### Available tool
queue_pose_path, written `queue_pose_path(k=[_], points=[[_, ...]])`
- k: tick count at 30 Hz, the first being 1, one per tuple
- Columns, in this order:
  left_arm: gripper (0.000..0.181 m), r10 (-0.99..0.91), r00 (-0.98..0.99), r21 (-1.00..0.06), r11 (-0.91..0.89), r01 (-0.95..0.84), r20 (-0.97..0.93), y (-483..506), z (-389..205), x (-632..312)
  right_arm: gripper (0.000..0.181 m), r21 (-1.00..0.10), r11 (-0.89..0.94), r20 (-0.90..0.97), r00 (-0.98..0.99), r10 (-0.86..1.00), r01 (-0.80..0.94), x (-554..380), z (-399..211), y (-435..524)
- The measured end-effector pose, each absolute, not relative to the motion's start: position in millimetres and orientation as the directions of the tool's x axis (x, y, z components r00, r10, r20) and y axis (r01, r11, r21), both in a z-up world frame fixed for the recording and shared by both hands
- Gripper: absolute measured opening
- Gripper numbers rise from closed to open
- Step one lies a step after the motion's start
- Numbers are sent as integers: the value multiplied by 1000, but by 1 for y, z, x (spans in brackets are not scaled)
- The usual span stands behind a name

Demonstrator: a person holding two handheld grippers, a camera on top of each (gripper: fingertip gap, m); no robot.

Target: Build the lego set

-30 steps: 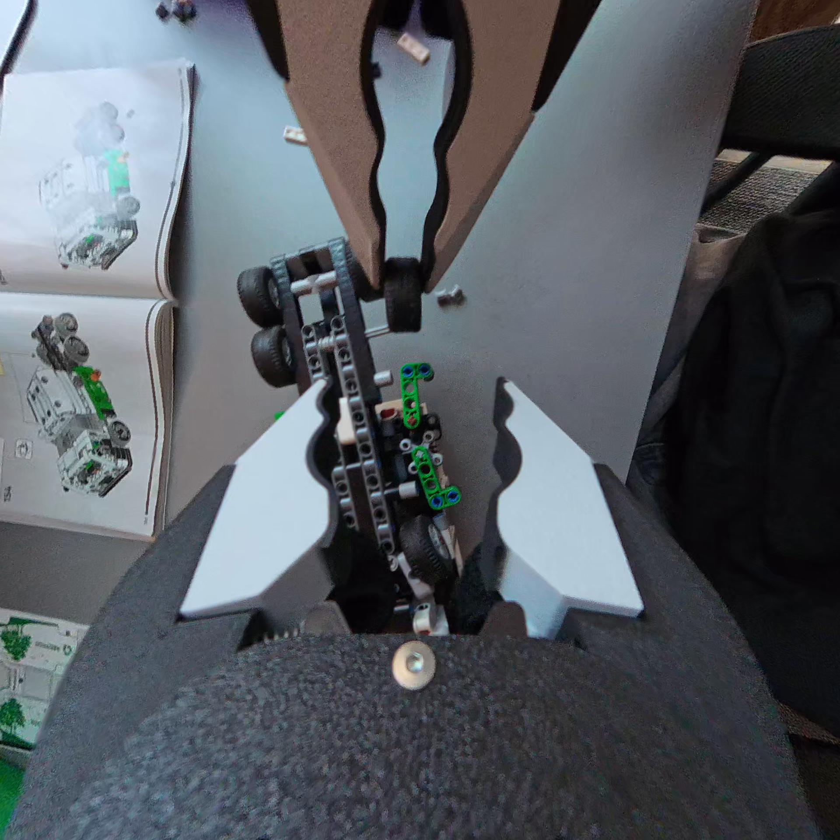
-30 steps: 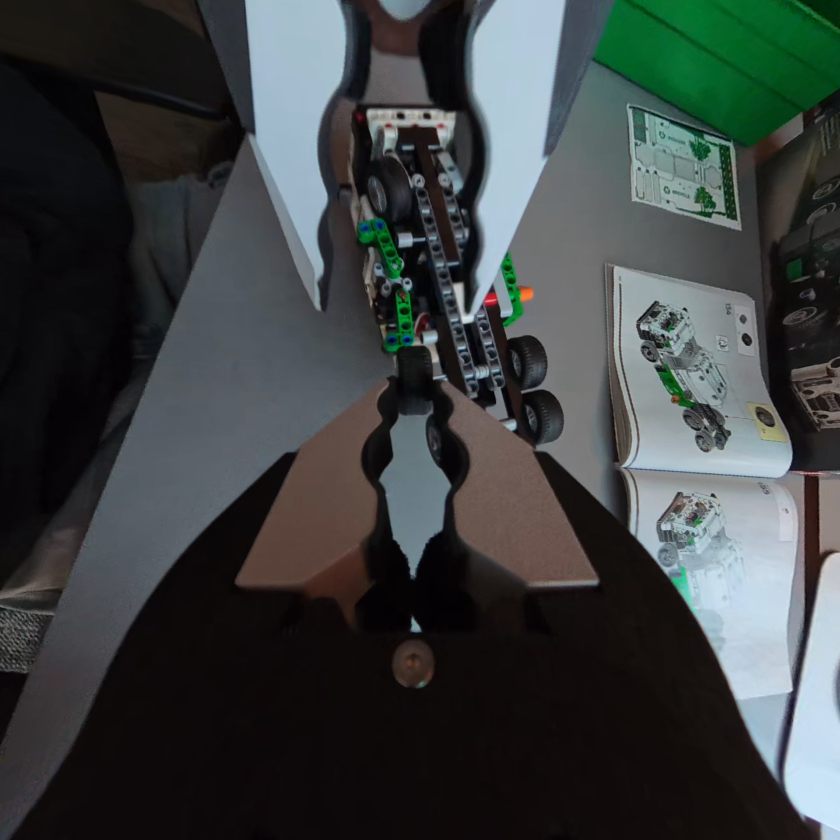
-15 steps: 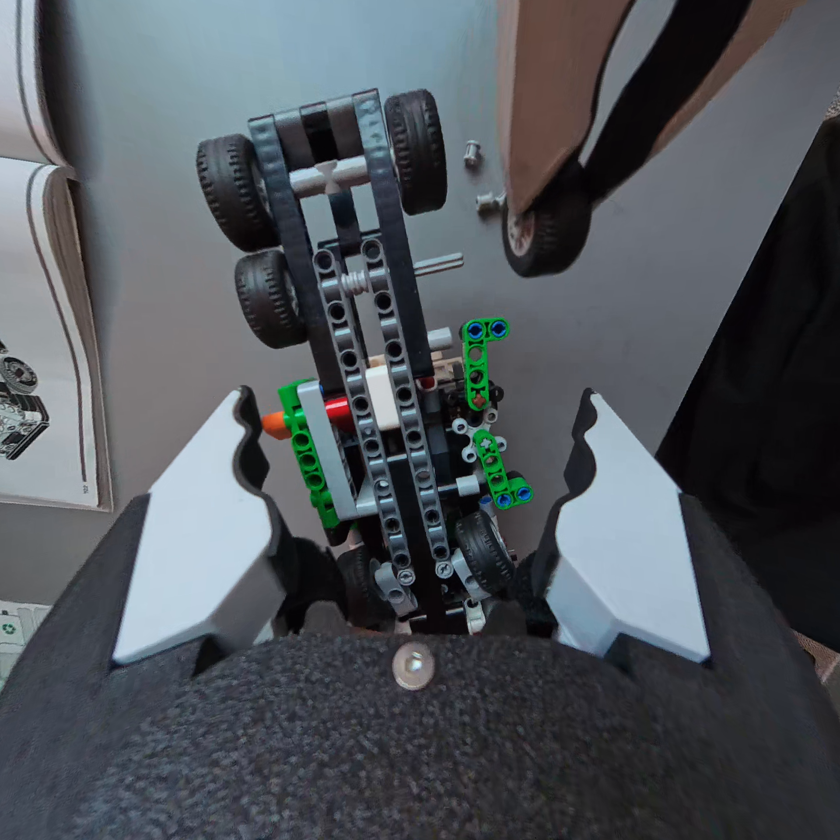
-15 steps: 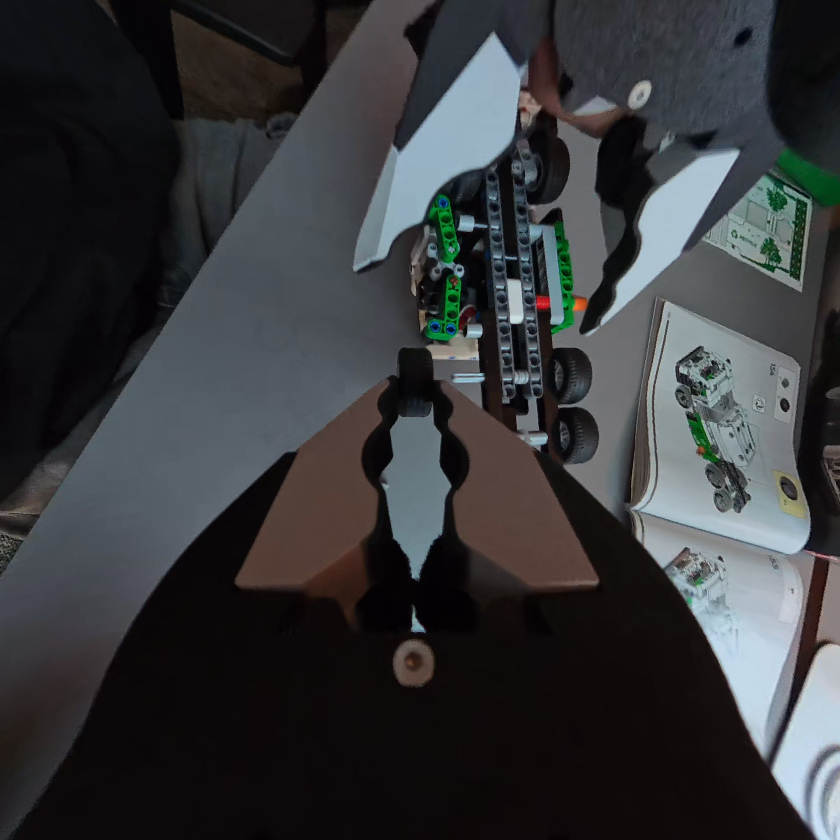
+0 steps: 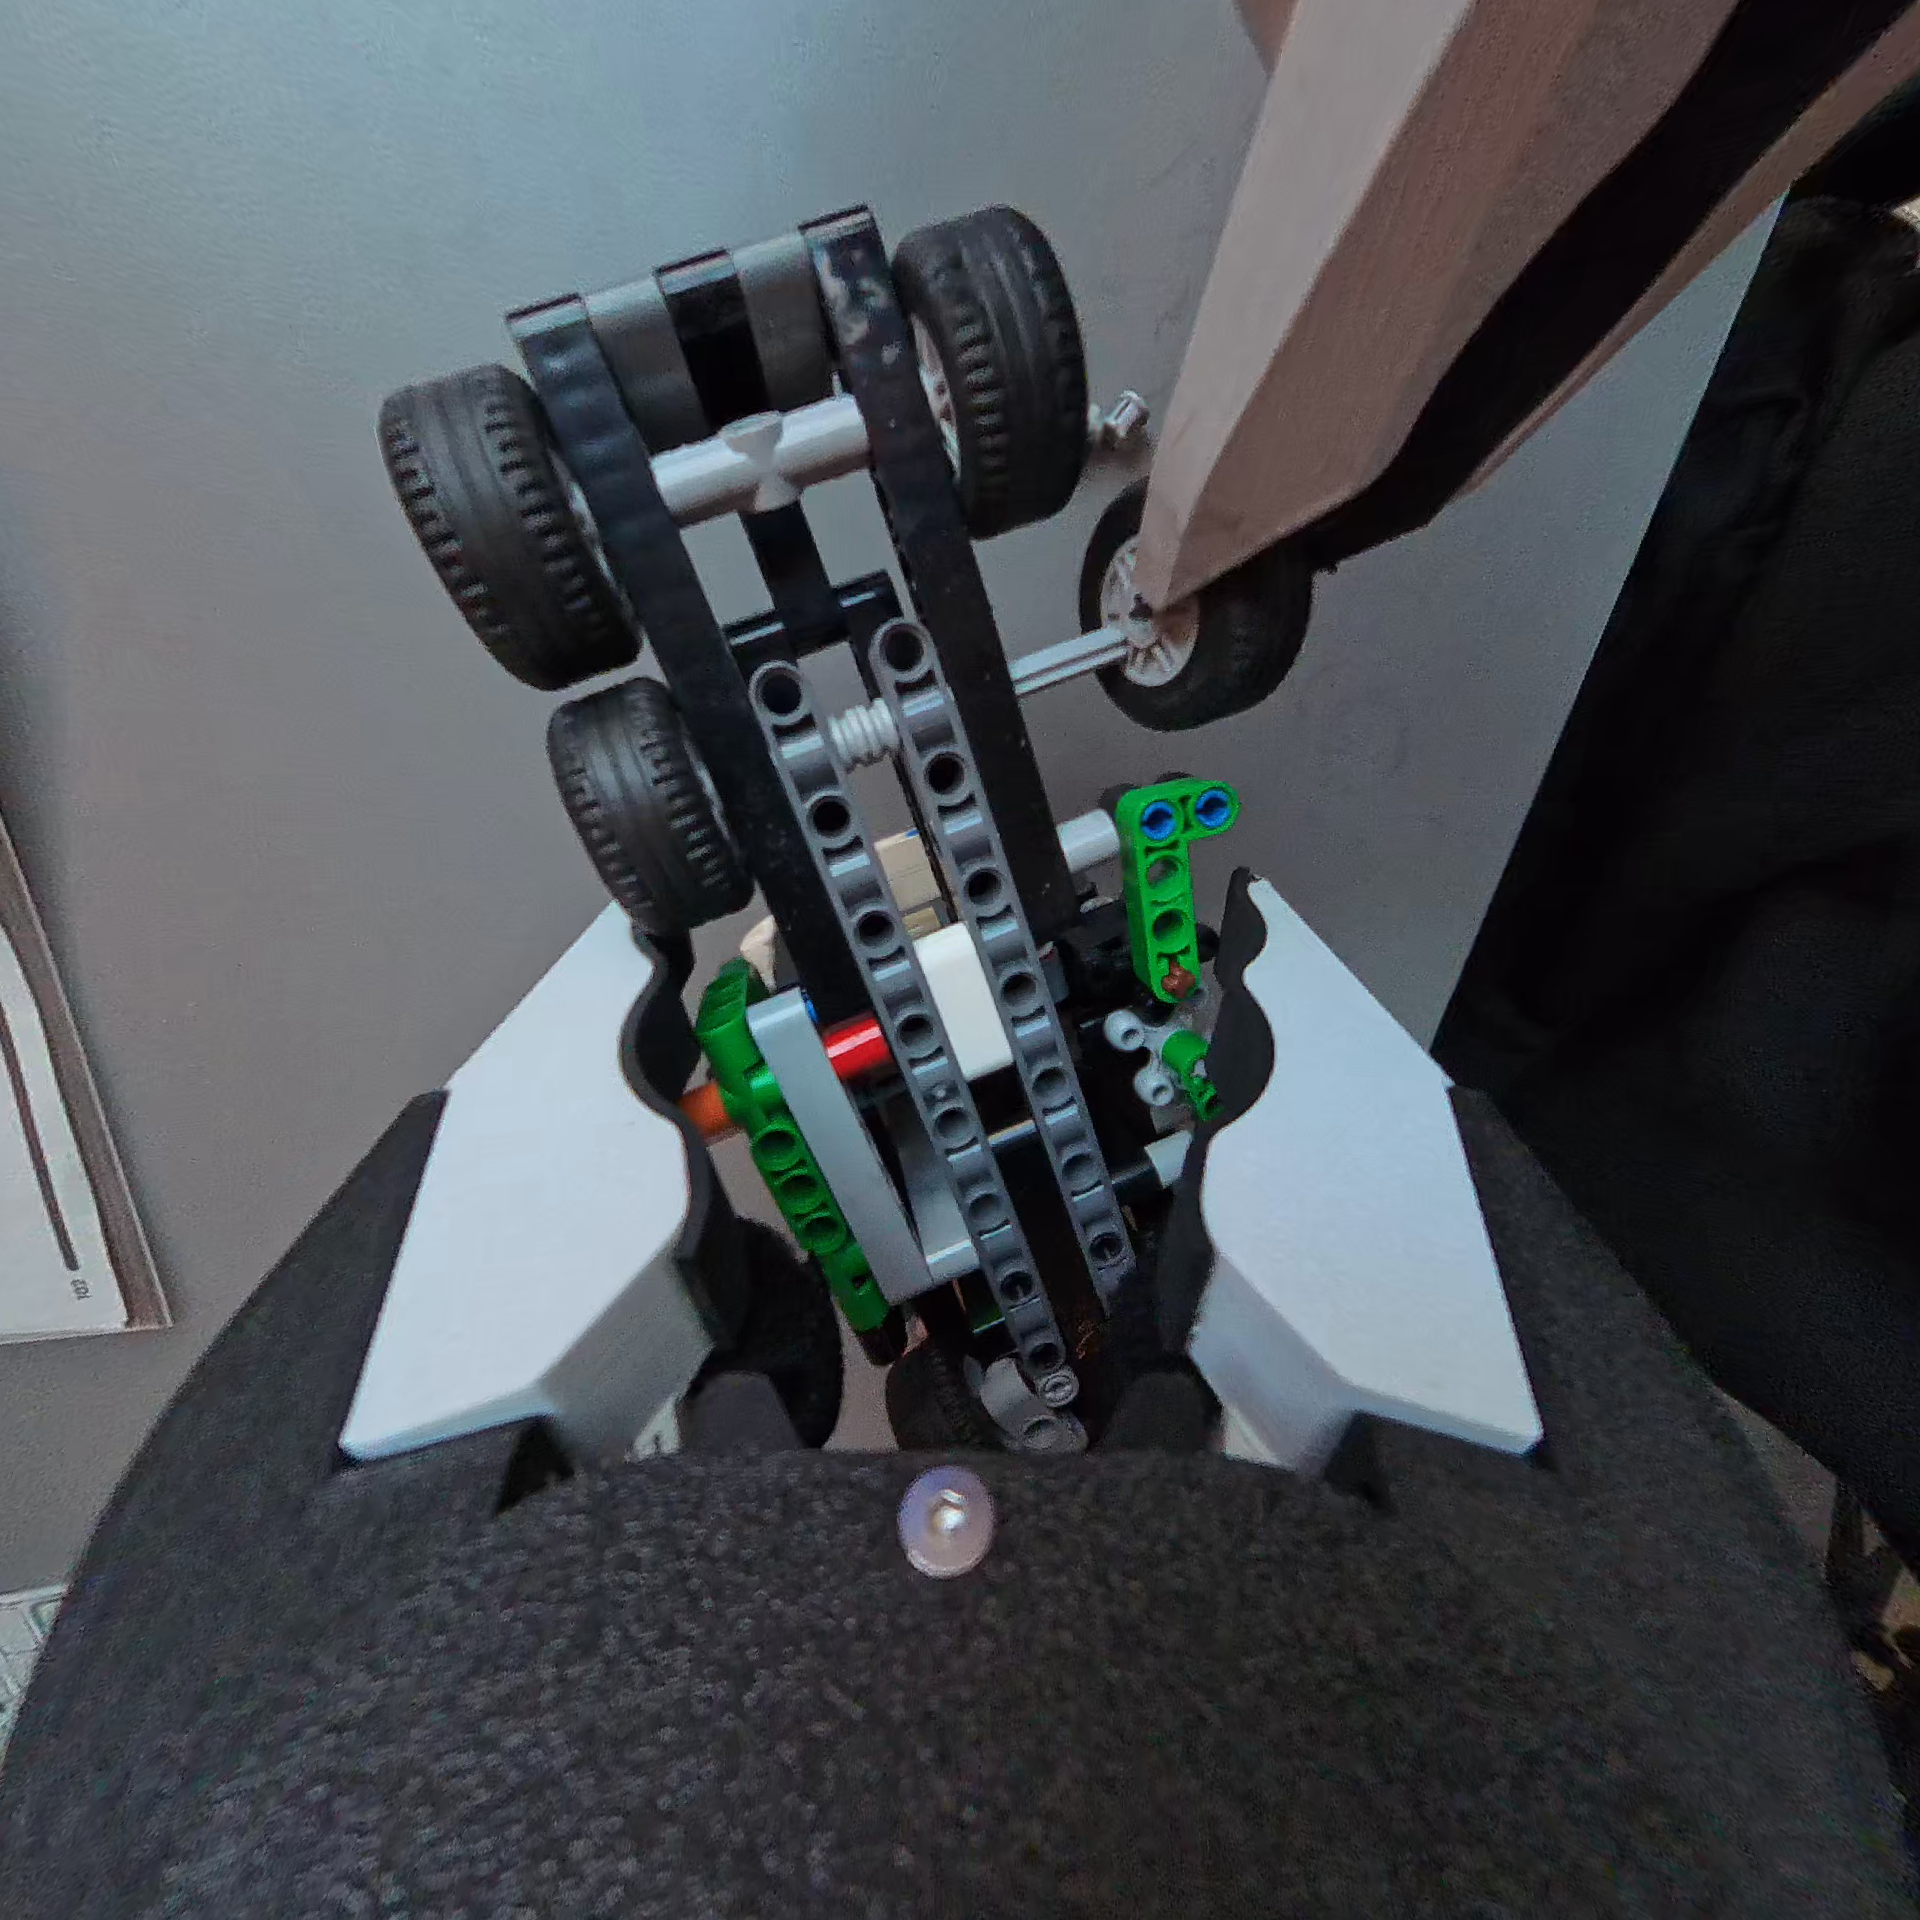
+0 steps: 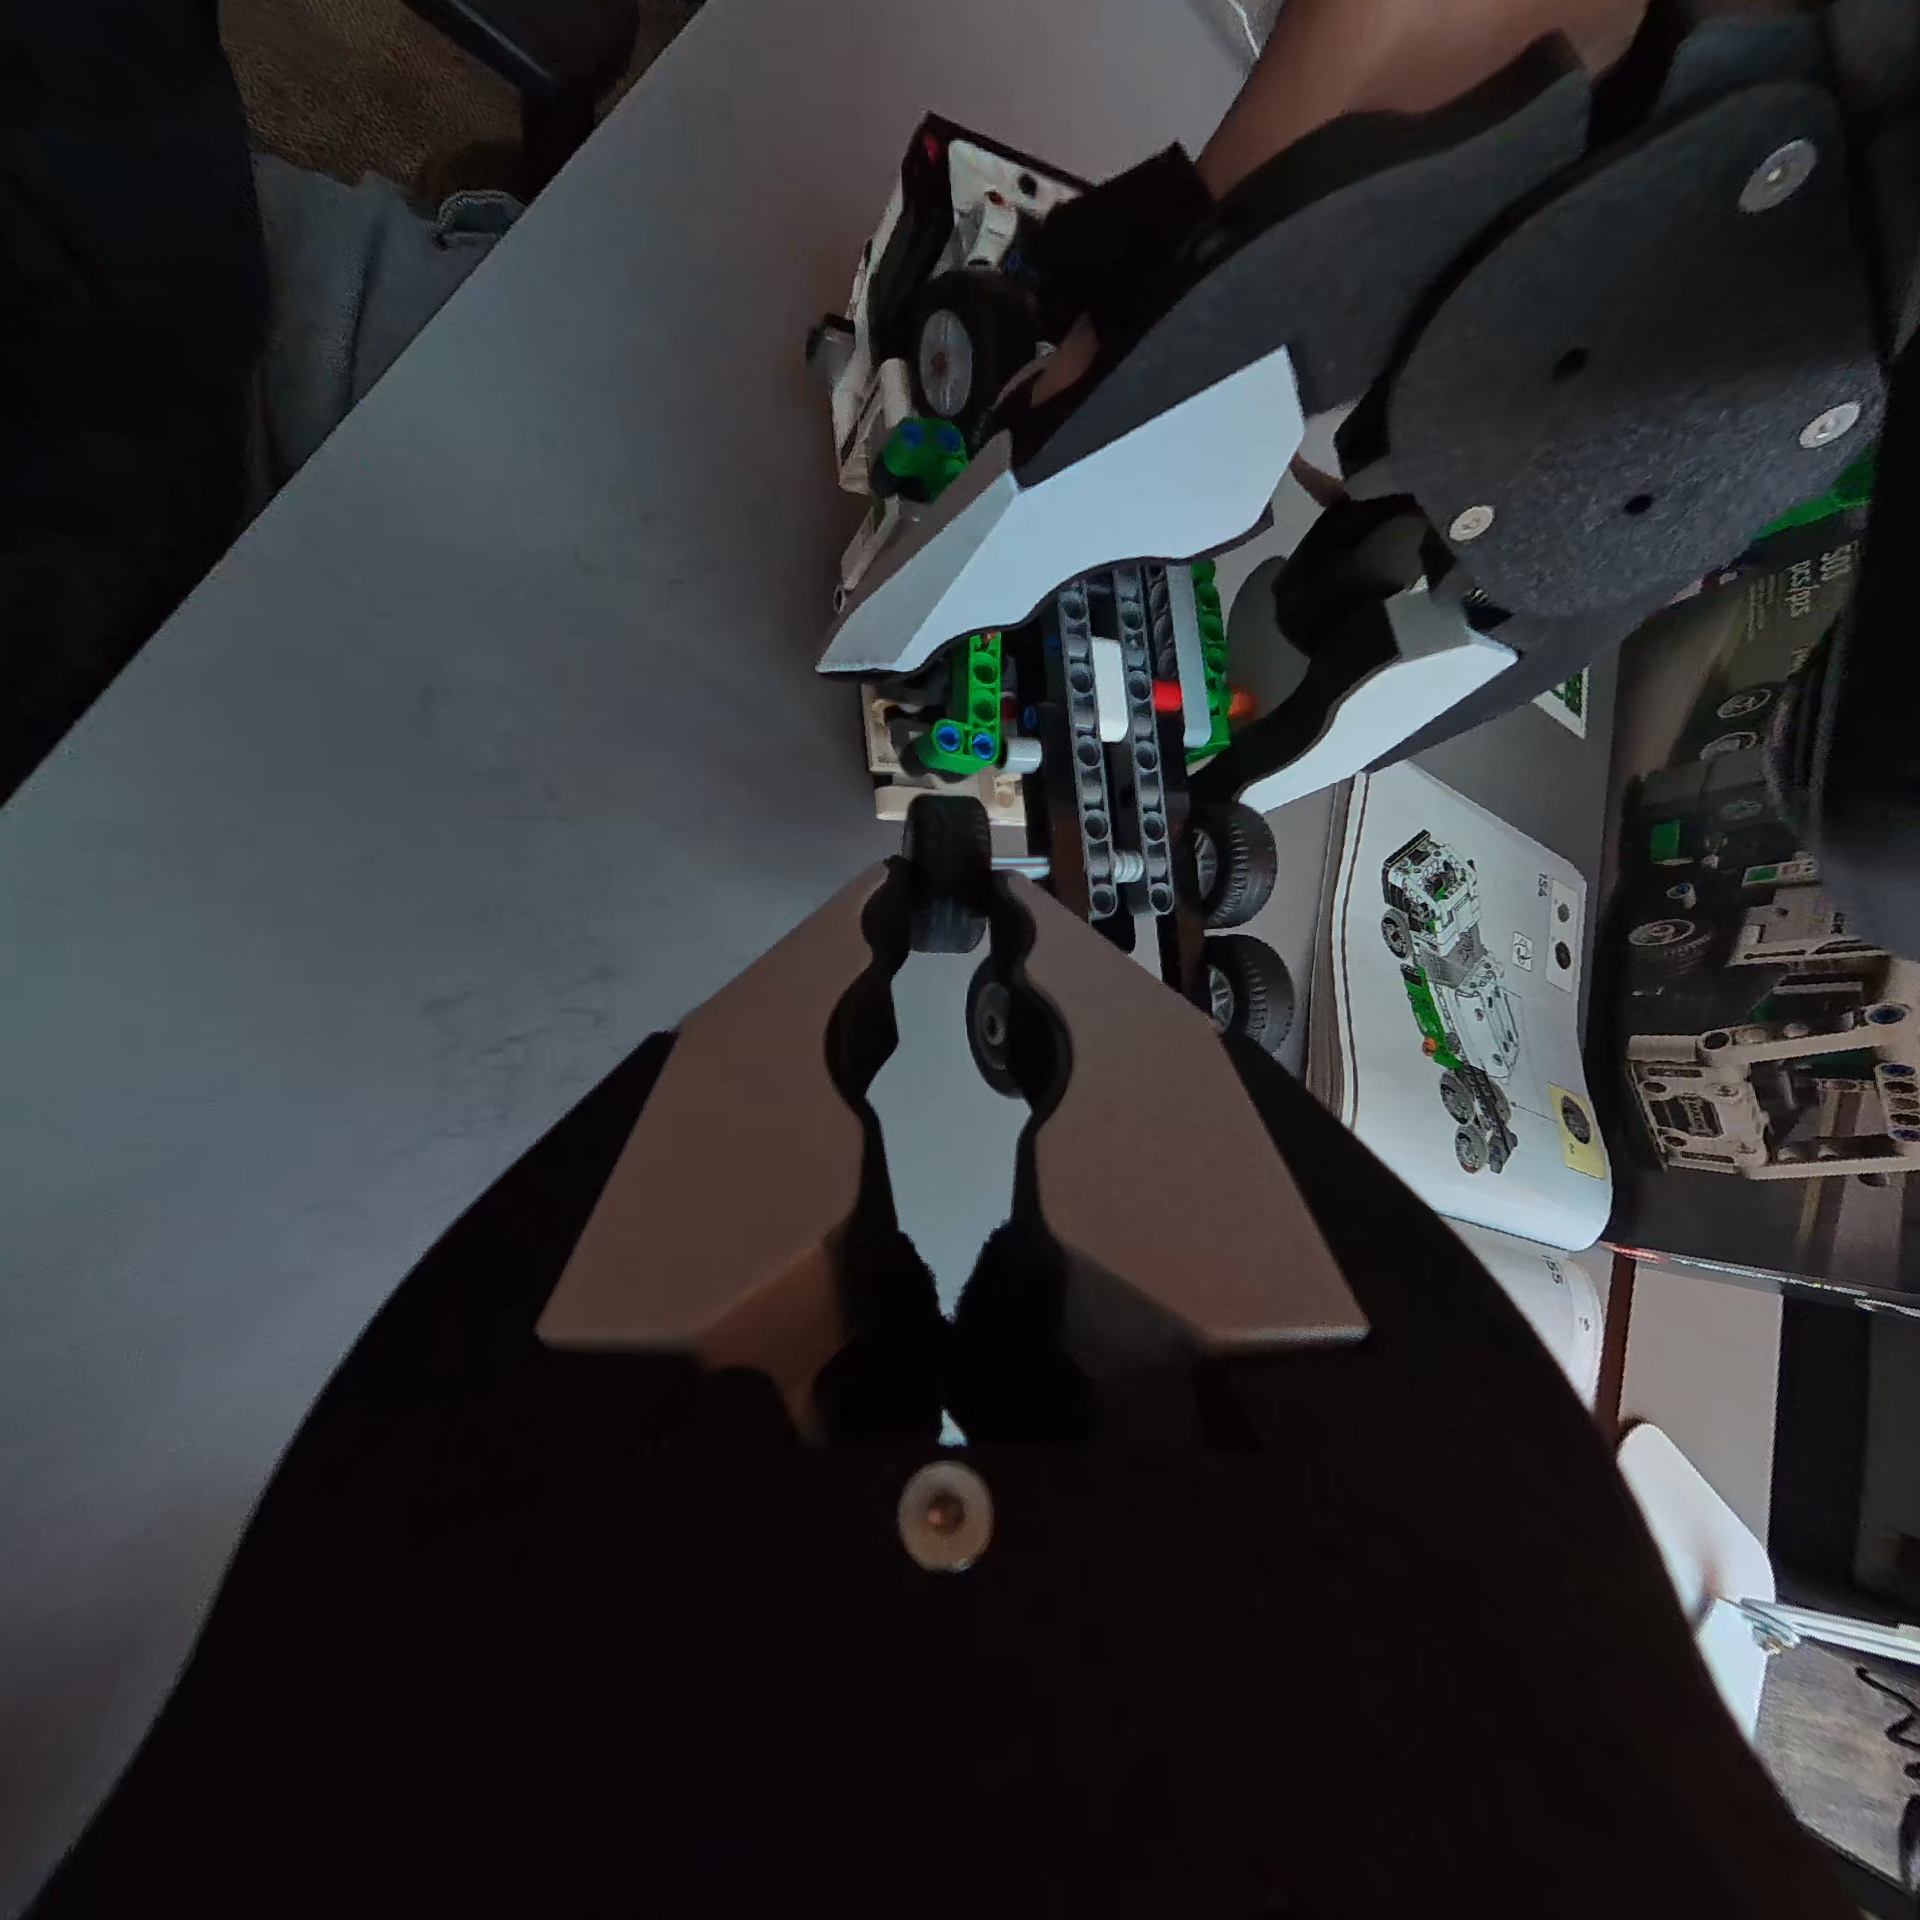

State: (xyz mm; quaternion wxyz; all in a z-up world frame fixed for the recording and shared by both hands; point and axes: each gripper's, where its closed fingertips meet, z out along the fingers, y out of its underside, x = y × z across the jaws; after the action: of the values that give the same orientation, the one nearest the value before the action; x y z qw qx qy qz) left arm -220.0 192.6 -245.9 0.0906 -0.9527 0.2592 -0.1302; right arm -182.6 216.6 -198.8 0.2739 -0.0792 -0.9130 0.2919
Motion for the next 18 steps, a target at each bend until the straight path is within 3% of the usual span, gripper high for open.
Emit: queue_pose_path(k=[9, 18], points=[[98, -561, 795, -297, -818, -492, 229, 192, -244, -218, 13, -537, 836, 540, -807, 237, -114, -183, -198, 209], [96, -595, 767, -334, -792, -511, 239, 194, -243, -218, 13, -565, 825, 459, -840, 291, -23, -185, -198, 211]])
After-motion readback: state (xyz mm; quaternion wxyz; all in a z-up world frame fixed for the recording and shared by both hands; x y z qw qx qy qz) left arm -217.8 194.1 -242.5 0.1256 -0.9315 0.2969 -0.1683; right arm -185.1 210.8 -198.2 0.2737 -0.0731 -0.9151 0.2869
